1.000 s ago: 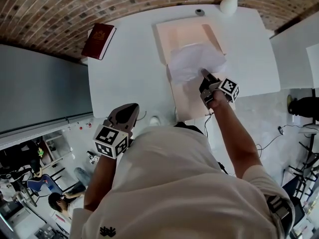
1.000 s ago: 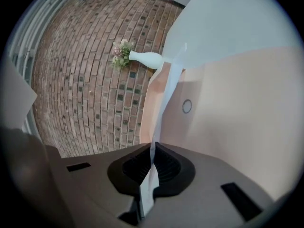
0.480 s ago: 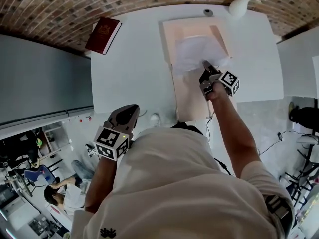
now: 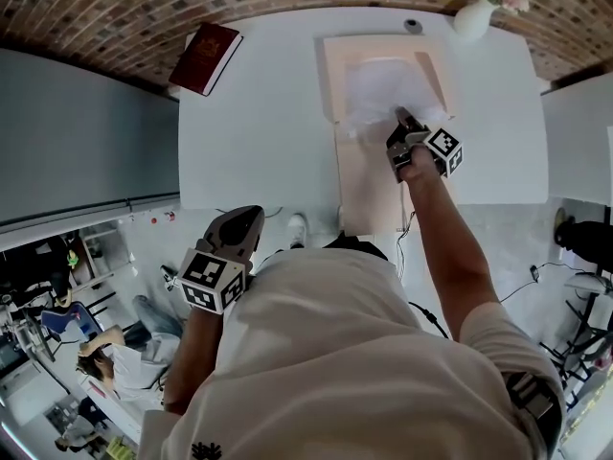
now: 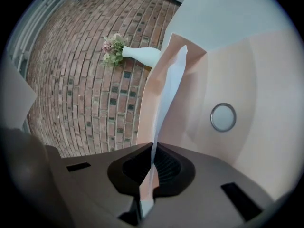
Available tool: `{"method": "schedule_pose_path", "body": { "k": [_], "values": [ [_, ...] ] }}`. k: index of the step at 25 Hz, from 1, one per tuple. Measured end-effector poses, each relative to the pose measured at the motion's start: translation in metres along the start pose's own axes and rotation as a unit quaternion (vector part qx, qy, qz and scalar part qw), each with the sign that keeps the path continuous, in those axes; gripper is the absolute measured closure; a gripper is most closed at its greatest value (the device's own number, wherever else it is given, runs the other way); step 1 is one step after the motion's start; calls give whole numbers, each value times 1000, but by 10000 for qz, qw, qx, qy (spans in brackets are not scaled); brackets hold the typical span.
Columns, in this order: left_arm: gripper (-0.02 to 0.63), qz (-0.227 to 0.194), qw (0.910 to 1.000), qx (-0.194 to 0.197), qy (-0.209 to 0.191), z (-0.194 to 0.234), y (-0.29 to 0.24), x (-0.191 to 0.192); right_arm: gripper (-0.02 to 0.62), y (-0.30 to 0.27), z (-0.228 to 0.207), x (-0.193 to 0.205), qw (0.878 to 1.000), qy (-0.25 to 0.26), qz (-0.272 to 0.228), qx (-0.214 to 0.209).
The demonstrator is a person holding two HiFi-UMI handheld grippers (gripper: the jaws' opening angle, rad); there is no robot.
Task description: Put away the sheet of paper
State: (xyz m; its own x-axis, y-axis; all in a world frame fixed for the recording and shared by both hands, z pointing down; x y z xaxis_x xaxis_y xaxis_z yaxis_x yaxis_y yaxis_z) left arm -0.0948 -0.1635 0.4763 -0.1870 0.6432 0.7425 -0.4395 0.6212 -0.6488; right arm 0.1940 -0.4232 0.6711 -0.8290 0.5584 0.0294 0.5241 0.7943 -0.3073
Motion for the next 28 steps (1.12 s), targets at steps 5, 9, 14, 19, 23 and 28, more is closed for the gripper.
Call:
{"method": "schedule_pose_path", "body": {
  "k": [5, 9, 14, 19, 23, 28],
  "values": [
    [581, 13, 9999, -98, 55, 3, 1, 0, 568, -15, -3, -7, 10000, 61, 22, 72],
    [581, 5, 9998, -168, 101, 4, 2, 3, 568, -22, -6, -7, 9999, 42, 45, 116],
    [581, 44, 9996, -251, 103, 4, 6, 4, 568, -29, -6, -10, 9999, 1, 33, 151],
    [581, 61, 9994, -307, 133, 4, 8, 4, 568, -36, -3, -10, 9999, -13, 46, 152],
    [581, 30, 9993, -342, 169, 6, 8, 5, 568, -40, -8, -11, 9998, -18, 43, 197],
    [581, 36, 9991, -360, 218, 7, 8, 6, 566, -42, -6, -10, 9998, 61, 59, 198]
  ]
}}
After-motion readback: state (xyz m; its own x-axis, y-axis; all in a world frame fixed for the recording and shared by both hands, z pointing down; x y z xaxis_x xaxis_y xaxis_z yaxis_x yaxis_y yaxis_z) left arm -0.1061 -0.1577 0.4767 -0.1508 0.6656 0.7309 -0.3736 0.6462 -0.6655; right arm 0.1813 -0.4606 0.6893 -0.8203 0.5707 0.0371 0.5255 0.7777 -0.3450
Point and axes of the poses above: the fingertips, and each gripper's own axes: y backward along the fingers, z to its left, x out of its underside, the point moved 2 cm from there along y, backward along the fingers, and after that the axes turned 2 degrees about -y, right-handed, at the moved point
